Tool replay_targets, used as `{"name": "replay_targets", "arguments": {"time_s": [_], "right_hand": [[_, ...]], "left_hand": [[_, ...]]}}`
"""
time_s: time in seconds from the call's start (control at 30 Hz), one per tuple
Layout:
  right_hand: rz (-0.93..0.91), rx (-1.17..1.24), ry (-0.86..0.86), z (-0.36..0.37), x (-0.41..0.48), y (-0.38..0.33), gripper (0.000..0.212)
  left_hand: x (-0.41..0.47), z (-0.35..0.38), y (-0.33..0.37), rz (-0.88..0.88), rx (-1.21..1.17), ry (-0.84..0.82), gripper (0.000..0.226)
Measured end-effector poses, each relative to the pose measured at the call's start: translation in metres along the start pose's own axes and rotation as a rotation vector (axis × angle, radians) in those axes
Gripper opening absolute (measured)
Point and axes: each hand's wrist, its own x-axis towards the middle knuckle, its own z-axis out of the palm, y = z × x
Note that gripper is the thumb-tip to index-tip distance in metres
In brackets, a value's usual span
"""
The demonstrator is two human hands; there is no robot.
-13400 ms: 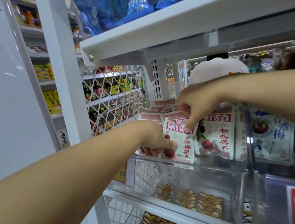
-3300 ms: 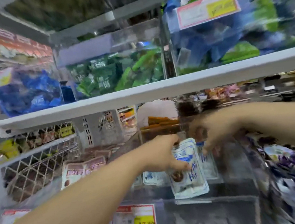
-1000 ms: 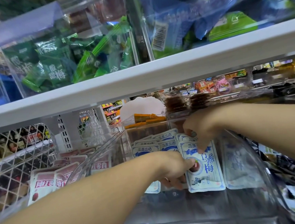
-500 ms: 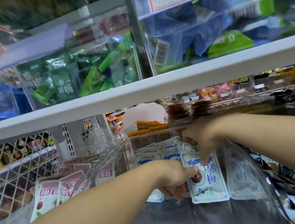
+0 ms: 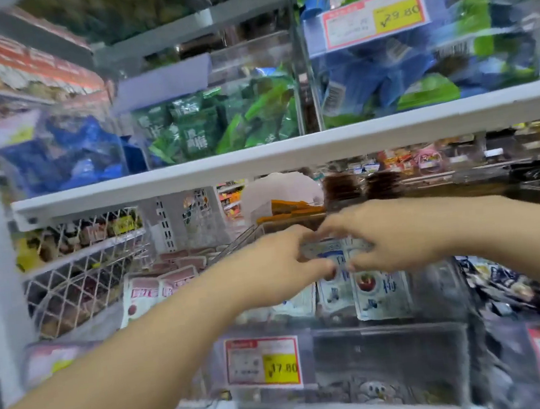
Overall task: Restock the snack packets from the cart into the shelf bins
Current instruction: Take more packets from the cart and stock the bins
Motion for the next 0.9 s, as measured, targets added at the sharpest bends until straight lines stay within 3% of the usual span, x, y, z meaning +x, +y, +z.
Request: {"name": "replay_targets", "arguments": {"time_s": [0.2,0.33,0.43,0.6,0.9], "right_hand": [[-0.224,0.041,0.308,0.000,-0.039,-0.096,0.043],[-0.401,0.147,0.310,0.037,-0.044,-0.171,0.042],[-0.470,0.267,0.216,0.084,-0.047,-0.228,0.037],[-0.532,0.215,-0.044,0.172,-0.057,-0.302,0.045],[-0.454,0.137,-0.368,0.268,-0.026,-0.336,0.062]], "left_hand": [[-0.130,0.006,-0.026,-0.027,-0.268,0.370,0.038],[-0.192,0.040,-0.059,-0.122,-0.284,0.402,0.020],[-0.252,0.067,-0.090,-0.255,-0.254,0.342,0.018],[-0.332,0.108,-0.139,-0.510,-0.203,0.262,0.031],[-0.390,0.177,-0.186,-0.709,-0.084,0.068,0.031]]}}
